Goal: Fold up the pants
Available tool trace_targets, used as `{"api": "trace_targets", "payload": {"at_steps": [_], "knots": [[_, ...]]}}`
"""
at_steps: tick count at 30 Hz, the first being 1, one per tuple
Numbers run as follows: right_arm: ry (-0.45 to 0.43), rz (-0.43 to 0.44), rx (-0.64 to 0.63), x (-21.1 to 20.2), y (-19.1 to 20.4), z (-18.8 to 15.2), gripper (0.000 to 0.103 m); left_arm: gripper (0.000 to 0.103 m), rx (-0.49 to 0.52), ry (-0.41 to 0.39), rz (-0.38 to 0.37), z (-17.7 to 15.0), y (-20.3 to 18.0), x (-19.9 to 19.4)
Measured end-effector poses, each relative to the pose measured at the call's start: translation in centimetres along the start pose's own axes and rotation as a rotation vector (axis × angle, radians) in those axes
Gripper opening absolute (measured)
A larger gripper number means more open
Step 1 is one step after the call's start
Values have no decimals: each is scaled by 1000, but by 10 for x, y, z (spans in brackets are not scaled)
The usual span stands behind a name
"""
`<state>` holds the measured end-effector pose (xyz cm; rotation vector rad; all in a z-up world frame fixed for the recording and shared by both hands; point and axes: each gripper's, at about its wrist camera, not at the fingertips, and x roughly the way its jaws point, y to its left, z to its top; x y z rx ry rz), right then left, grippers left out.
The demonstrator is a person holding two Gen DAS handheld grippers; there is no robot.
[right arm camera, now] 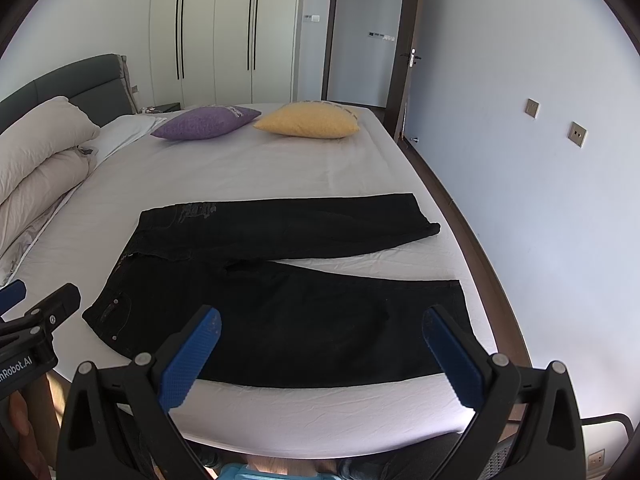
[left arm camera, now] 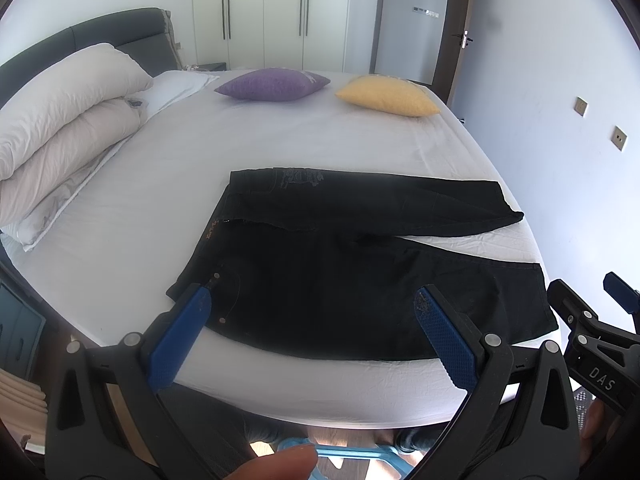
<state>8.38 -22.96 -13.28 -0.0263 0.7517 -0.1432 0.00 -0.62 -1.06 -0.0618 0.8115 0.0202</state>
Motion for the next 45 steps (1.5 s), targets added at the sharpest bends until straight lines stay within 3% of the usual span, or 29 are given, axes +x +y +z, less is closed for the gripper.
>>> {"api": "trace_targets", "payload": {"at_steps": [19, 24, 36, 40, 45], "knots": [[8, 4, 3, 2, 1, -11, 103, 103, -2, 5, 5, -3, 7, 2], [12, 7, 4, 8, 27, -25, 103, 103, -2, 6, 8, -3, 8, 3], [28, 27, 5, 11, 19, -17, 103, 103, 0, 11, 1, -4, 25, 18], [24, 67, -11, 16, 18, -10, 103, 103, 27, 30, -68, -1, 34, 32], [-14, 253, -73, 33, 8, 12, 103, 103, 113, 23, -186, 5, 50, 68]]}}
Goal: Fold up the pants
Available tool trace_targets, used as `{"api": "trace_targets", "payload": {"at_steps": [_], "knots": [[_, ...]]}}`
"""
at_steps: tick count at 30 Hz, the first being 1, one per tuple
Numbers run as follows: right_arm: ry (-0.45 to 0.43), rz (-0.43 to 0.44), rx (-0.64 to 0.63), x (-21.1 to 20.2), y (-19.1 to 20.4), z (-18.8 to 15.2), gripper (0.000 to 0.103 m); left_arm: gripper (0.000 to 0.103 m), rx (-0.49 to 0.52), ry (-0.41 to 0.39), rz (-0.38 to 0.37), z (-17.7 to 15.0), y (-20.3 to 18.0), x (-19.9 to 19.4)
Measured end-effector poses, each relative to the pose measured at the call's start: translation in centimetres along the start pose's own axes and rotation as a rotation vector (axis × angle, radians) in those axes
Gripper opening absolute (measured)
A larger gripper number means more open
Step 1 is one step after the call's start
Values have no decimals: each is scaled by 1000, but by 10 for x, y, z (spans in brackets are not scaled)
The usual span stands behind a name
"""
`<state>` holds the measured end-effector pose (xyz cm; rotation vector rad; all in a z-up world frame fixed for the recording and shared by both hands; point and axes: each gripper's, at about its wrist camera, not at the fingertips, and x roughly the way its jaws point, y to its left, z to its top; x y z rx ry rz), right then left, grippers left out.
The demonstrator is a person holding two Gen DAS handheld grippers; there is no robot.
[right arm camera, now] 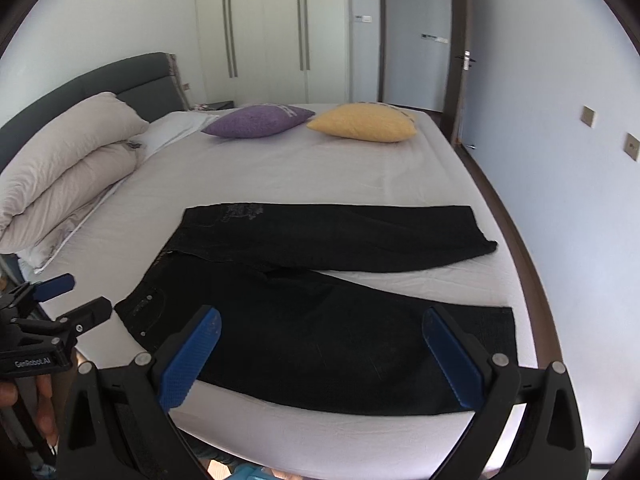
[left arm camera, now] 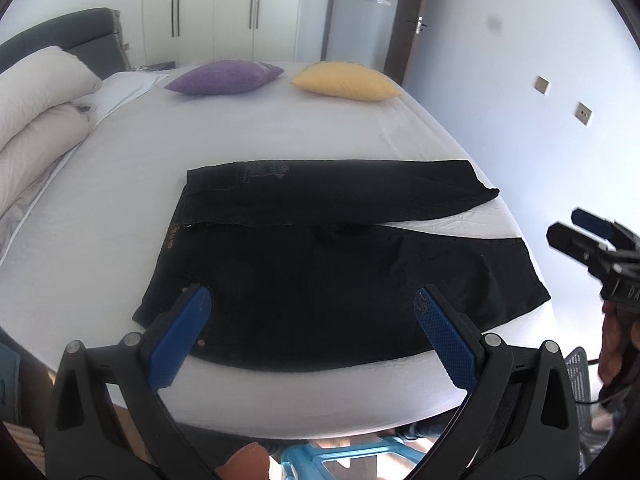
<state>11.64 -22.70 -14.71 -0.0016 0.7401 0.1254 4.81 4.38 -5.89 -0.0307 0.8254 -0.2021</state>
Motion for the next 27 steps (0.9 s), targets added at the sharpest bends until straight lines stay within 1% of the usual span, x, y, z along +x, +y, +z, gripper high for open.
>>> {"api": "trace_targets", "payload": {"at_steps": [1, 2, 3, 5, 6, 8, 10, 12, 14, 17, 18, 19, 20, 21, 22, 23, 24, 25, 27], "knots": [[-7, 42, -30, 6, -4, 7, 103, 103, 23, -15, -2, 1, 6, 7], [-9, 66, -63, 11, -5, 13, 103, 103, 43, -24, -4, 2, 13, 15], [-14, 86, -101, 18, -9, 20, 103, 103, 58, -14, -9, 4, 21, 24], [-36, 127, -185, 32, -16, 35, 103, 103, 74, 50, -18, 14, 42, 48], [-34, 144, -218, 42, -20, 43, 103, 103, 75, 75, -4, 20, 54, 60], [-9, 188, -287, 67, -26, 60, 103, 103, 46, 98, 48, 37, 82, 83], [12, 242, -370, 95, -32, 74, 103, 103, 31, 104, 45, 60, 110, 107], [37, 269, -423, 126, -39, 85, 103, 103, 64, 88, 42, 86, 130, 131], [80, 295, -456, 161, -47, 97, 99, 103, 122, 85, 34, 115, 146, 162], [132, 298, -500, 211, -55, 115, 91, 103, 190, 100, -33, 159, 161, 214], [148, 299, -509, 227, -58, 120, 87, 103, 222, 111, -41, 171, 164, 233], [164, 303, -515, 243, -61, 124, 81, 103, 260, 126, -28, 182, 166, 253], [184, 303, -521, 260, -64, 128, 78, 103, 299, 146, -17, 193, 170, 274], [206, 296, -531, 276, -67, 130, 71, 102, 335, 165, -23, 201, 173, 293], [226, 288, -540, 290, -69, 132, 67, 102, 363, 177, -25, 209, 175, 311], [246, 287, -548, 304, -73, 133, 65, 102, 386, 191, -39, 215, 177, 327], [266, 285, -557, 318, -78, 134, 61, 102, 405, 209, -66, 221, 180, 342], [286, 281, -566, 332, -81, 133, 59, 102, 421, 217, -75, 220, 176, 351], [319, 272, -580, 357, -85, 132, 57, 102, 463, 244, -81, 229, 179, 377]]}}
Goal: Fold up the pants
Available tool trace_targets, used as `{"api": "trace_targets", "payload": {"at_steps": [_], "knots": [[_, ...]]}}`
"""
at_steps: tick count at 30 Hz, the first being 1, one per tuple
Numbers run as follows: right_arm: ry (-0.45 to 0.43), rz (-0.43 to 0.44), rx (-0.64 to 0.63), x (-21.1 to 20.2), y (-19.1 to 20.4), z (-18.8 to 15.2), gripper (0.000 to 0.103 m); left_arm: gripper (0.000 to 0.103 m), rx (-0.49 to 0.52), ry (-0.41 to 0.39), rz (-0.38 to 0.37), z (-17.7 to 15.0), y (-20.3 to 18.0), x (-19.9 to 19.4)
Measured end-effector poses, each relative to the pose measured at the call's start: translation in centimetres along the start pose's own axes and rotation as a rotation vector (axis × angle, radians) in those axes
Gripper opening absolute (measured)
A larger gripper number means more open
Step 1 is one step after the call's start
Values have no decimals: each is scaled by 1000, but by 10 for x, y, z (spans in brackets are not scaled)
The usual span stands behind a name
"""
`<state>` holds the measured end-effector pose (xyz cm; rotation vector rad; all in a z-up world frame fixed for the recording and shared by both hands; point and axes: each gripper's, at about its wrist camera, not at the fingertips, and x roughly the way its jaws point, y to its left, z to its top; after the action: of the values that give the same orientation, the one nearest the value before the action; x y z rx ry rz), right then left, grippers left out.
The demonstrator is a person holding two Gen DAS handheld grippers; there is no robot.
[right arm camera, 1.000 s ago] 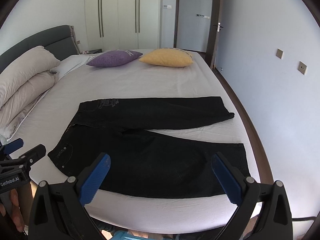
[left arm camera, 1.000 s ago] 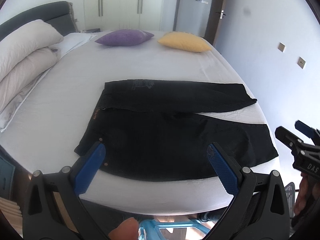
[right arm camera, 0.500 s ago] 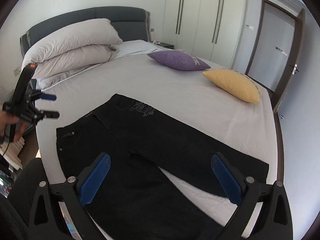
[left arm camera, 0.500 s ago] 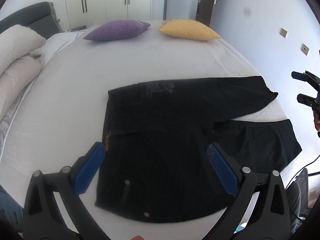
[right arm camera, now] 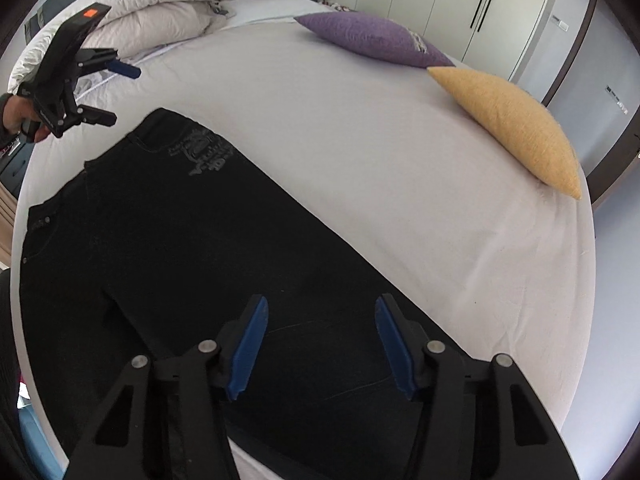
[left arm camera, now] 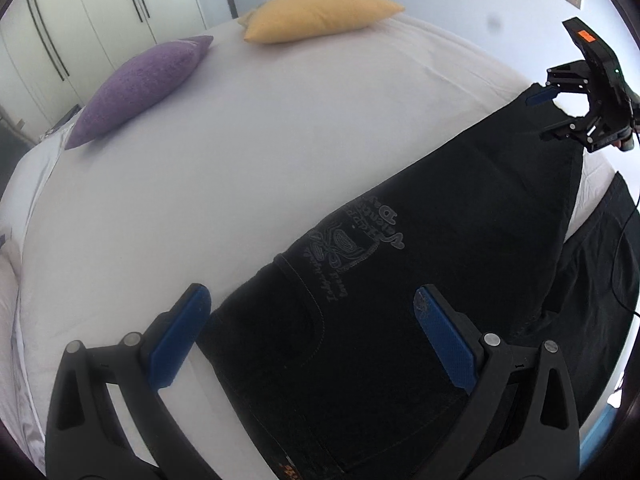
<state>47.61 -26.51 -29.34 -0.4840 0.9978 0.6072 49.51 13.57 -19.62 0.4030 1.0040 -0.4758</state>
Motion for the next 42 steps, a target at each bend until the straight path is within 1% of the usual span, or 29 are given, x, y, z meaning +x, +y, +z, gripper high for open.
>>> {"api": "trace_targets", "payload": {"at_steps": [2, 5, 7, 9, 11, 13, 15, 17, 19, 20, 21, 22, 23, 24, 25, 27, 30, 35, 37, 42], "knots": [[30, 3, -7, 21, -11, 4, 53, 102, 48, 23, 12, 9, -1, 18], [38, 25, 2, 36, -25, 10, 53, 100, 93, 66, 3, 19, -1, 42], [37, 36, -4, 42, -31, 12, 53, 91, 102, 86, -6, 16, -9, 48], [45, 50, -19, 45, -37, 15, 53, 90, 93, 89, -37, 19, -8, 55], [50, 68, -31, 48, -45, 17, 53, 89, 85, 103, -94, 23, -4, 65], [60, 87, -39, 51, -57, 14, 53, 89, 112, 129, -147, 23, -8, 77], [70, 86, -45, 53, -63, 13, 53, 86, 144, 161, -157, 21, -12, 90], [76, 82, -36, 56, -71, 10, 53, 82, 143, 191, -170, 18, -12, 104], [80, 81, -27, 58, -78, 9, 53, 69, 135, 210, -177, 17, -11, 116], [82, 84, -26, 58, -81, 8, 53, 64, 128, 218, -186, 17, -11, 120], [82, 84, -28, 59, -83, 7, 53, 53, 127, 228, -197, 16, -13, 125], [82, 86, -30, 60, -83, 7, 53, 46, 136, 240, -195, 14, -16, 130], [83, 87, -30, 59, -86, 7, 53, 45, 150, 246, -190, 13, -19, 134], [84, 90, -30, 59, -88, 8, 53, 41, 158, 249, -194, 12, -22, 138], [82, 91, -30, 59, -88, 9, 53, 34, 160, 250, -196, 10, -23, 140], [79, 98, -31, 61, -86, 11, 53, 29, 159, 251, -186, 9, -25, 146], [91, 84, -47, 63, -89, 11, 53, 14, 162, 249, -187, 8, -30, 151], [125, 77, -74, 69, -88, 17, 53, 14, 146, 250, -176, 10, -28, 156], [137, 76, -81, 74, -87, 19, 53, 16, 141, 256, -169, 12, -30, 158], [141, 103, -55, 81, -95, 23, 53, 17, 140, 269, -169, 16, -29, 161]]}}
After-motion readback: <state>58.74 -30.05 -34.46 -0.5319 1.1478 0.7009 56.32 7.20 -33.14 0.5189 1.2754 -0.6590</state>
